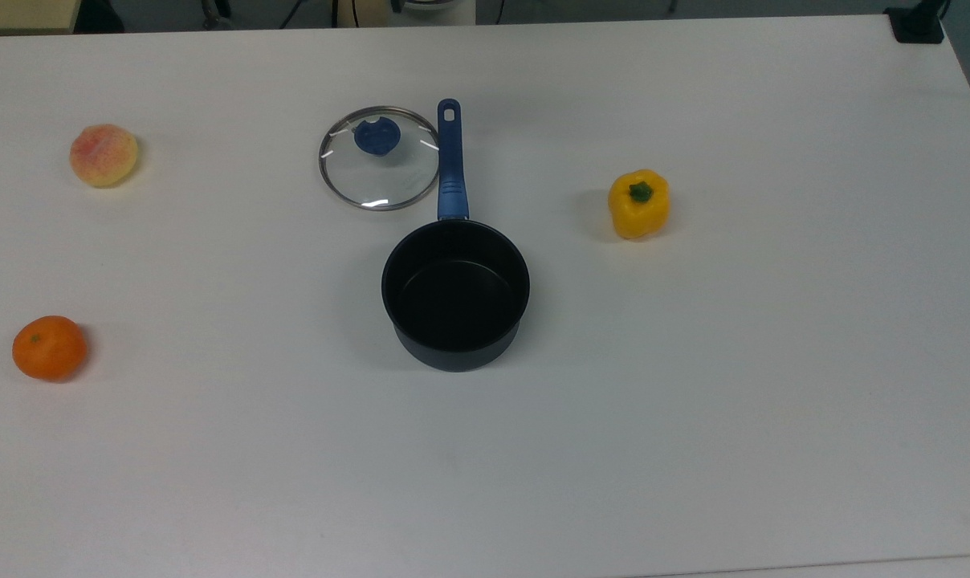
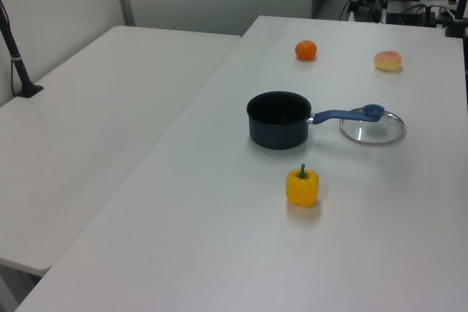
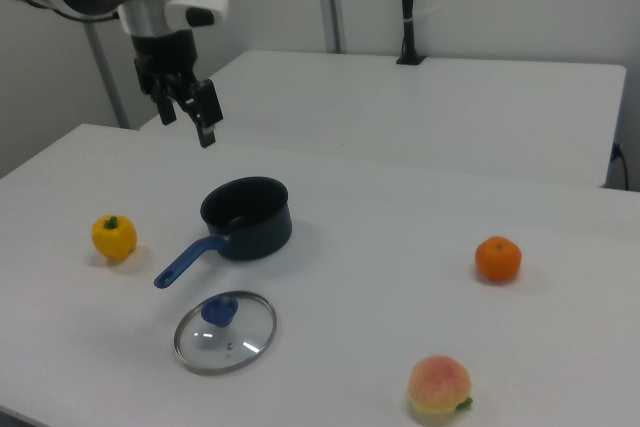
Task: Open lid
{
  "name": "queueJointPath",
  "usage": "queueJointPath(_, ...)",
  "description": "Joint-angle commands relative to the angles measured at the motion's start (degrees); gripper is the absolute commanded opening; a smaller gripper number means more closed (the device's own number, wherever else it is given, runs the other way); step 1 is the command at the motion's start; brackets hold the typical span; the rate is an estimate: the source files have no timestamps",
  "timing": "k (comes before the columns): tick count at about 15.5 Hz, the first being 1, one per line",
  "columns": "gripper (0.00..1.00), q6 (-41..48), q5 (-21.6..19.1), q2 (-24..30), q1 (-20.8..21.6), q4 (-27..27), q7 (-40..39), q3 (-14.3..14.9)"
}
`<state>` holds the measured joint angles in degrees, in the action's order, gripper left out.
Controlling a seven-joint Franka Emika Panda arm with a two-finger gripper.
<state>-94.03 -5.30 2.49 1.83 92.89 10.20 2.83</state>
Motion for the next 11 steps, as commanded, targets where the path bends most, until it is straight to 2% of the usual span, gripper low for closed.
queueJointPath(1, 1.0, 1.2, -0.2, 0.8, 0.8, -1.0, 3.6, -2.7)
queueJointPath(2, 1.0, 0.9, -0.2, 0.8, 0.7, -1.0, 3.5, -4.0)
queueJointPath(4, 1.0, 0.0, 0.1, 0.6, 0.9, -0.8, 3.1, -4.5)
queueJointPath(8, 1.0, -3.0, 1.1, 0.1, 2.0, -0.5, -7.4, -4.0)
queueJointPath(11, 1.0, -5.5, 1.8, -0.3, 2.0, -0.3, -11.8, -3.6)
